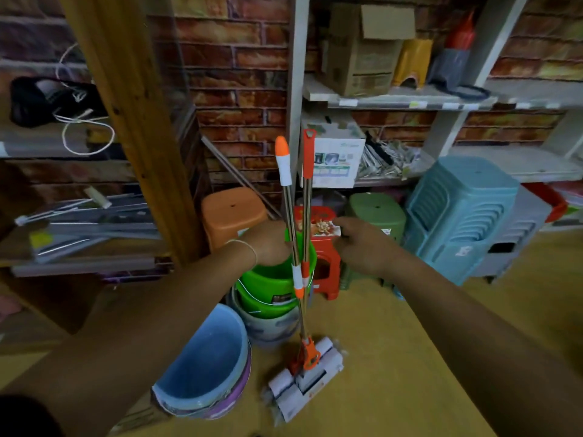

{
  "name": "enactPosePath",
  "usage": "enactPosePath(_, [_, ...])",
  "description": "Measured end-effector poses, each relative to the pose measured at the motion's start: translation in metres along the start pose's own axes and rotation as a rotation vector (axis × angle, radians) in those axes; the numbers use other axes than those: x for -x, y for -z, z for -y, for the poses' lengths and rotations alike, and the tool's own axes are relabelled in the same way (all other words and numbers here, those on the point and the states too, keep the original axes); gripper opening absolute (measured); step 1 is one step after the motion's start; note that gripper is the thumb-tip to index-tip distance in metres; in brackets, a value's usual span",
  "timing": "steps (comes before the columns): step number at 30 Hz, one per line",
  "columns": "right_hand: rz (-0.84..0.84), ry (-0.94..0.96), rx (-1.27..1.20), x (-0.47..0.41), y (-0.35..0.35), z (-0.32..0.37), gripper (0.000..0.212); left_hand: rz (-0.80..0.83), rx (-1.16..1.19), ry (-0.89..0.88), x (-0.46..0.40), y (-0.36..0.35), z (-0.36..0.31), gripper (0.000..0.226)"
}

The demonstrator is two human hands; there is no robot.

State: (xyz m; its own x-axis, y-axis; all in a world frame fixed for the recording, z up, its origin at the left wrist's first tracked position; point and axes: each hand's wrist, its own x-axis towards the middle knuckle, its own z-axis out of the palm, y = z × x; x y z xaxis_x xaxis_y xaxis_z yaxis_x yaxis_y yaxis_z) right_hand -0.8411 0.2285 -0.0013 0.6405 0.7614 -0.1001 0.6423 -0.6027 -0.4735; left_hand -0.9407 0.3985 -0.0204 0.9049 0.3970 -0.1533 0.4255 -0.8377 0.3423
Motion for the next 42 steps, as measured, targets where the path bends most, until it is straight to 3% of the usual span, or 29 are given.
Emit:
enactPosePath(5, [0.017, -0.006, -0.027, -0.067, -0.005, 0.000, 0.043, 0.029, 0.058, 0.019, -0.068, 0.008, 0.028, 0.017])
enactPosePath(15, [0.048, 0.017, -0.106, -0.153, -0.019, 0.007, 0.043, -0.038, 0.359, 0.146, -0.170, -0.031, 0.061, 0.037])
enactPosePath(19, [0.027, -0.025, -0.217, -0.167, -0.021, 0.001, 0.046, -0.124, 0.603, 0.209, -0.190, -0.055, 0.061, 0.026])
enactPosePath(22, [0.023, -0.020, -0.275, -0.173, -0.020, -0.004, 0.047, -0.197, 0.730, 0.261, -0.198, -0.066, 0.056, 0.030])
enactPosePath(30, [-0.015, 0.060, -0.423, -0.176, -0.028, -0.033, 0.036, -0.247, 0.663, 0.178, -0.179, -0.102, 0.030, 0.019])
enactPosePath(34, [-0.031, 0.196, -0.398, -0.176, -0.032, -0.058, 0.027, -0.290, 0.728, 0.189, -0.159, -0.129, 0.001, 0.034])
enactPosePath(40, [-0.010, 0.368, -0.586, -0.163, -0.039, -0.105, 0.024, -0.366, 0.728, 0.229, -0.143, -0.153, -0.044, 0.025])
enactPosePath(42, [-0.009, 0.394, -0.615, -0.159, -0.042, -0.118, 0.024, -0.393, 0.726, 0.236, -0.141, -0.160, -0.055, 0.039])
